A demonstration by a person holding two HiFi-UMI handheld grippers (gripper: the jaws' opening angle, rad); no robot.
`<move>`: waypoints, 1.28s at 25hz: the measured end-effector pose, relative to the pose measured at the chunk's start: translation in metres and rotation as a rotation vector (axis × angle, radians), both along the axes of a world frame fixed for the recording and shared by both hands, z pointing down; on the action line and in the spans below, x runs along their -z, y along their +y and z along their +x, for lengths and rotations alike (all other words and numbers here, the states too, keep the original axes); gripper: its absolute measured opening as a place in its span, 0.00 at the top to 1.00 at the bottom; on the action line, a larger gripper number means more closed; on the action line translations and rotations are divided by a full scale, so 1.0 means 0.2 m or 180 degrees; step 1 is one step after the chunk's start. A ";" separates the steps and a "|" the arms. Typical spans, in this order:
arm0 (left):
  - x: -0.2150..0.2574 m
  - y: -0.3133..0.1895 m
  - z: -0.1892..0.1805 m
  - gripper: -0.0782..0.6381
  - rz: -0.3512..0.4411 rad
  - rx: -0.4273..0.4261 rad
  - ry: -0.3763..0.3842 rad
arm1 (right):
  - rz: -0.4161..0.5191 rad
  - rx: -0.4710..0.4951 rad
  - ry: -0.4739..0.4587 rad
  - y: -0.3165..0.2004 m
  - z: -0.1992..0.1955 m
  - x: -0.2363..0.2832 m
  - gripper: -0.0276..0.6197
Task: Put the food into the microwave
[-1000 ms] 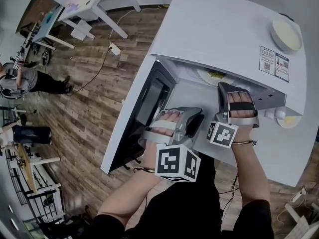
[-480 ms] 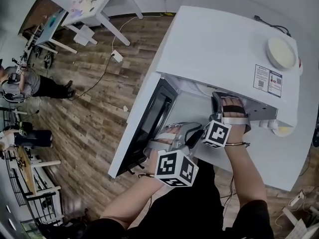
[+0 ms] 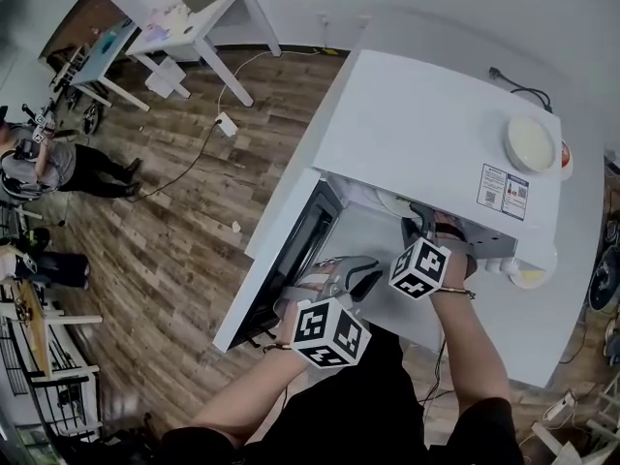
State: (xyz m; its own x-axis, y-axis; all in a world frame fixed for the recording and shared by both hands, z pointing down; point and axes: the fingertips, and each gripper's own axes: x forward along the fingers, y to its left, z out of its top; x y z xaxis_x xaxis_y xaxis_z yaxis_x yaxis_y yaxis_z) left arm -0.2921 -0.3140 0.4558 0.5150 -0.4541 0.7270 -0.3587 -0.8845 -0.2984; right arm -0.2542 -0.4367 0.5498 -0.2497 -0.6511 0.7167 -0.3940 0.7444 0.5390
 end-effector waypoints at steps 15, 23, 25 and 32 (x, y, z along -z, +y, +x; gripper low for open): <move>0.46 0.19 -0.11 0.79 -0.0176 0.0246 0.0846 | 0.0230 0.0193 -0.0367 0.32 -0.02 0.30 0.74; 0.75 0.59 -0.15 0.79 0.0051 0.0363 0.1682 | 0.0108 -0.0148 -0.1598 0.80 -0.07 0.78 0.84; 0.78 0.65 -0.18 0.79 0.0065 0.0365 0.1844 | 0.0033 -0.0185 -0.1848 0.94 -0.11 0.87 0.85; 0.80 0.89 -0.10 0.79 -0.0167 0.0325 0.2193 | -0.0100 -0.0048 -0.2060 1.37 -0.10 1.03 0.86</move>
